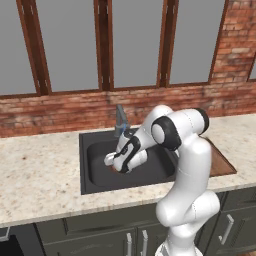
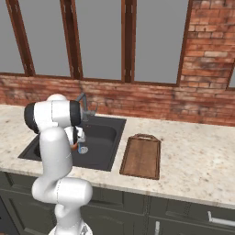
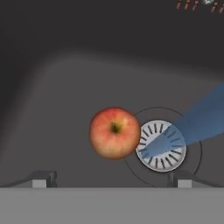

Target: Pick the apple from the sink and place it on the cutting board to airdry. Then turn off the sink faucet.

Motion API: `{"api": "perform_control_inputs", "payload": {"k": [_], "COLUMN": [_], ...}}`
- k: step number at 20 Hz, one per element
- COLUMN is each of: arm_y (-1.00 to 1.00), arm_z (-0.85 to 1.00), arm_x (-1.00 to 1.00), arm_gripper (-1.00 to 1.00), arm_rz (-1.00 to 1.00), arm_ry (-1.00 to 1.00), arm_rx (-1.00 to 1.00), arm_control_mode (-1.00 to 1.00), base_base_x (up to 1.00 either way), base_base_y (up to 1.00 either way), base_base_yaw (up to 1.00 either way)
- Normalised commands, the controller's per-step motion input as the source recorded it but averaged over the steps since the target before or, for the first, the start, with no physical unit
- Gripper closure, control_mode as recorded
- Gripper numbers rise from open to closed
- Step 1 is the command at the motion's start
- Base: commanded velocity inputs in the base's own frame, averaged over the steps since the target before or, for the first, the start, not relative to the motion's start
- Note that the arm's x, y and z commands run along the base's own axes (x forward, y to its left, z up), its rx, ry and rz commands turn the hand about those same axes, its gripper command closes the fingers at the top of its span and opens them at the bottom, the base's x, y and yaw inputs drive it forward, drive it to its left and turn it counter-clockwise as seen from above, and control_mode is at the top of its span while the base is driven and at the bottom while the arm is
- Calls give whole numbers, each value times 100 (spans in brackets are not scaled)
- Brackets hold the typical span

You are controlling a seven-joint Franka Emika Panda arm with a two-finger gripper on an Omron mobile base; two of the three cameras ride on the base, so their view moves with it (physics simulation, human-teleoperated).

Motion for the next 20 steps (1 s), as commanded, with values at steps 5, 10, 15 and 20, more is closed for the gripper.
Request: {"api": "perform_control_inputs", "payload": {"k": [5, 10, 15, 20], "arm_y": [4, 4, 6, 4], "arm_z": [-12, -13, -14, -12], "arm_x": [13, 12, 11, 12], "arm_gripper": [-100, -100, -100, -100], "arm_rz": [0, 0, 0, 0], "arm_ry": [1, 2, 2, 3], "arm_rx": [0, 0, -1, -1], "arm_control_mode": [-100, -100, -100, -100], "base_base_x": [0, 0, 0, 0], "base_base_y": [0, 0, 0, 0], "base_base_yaw": [0, 0, 0, 0]}}
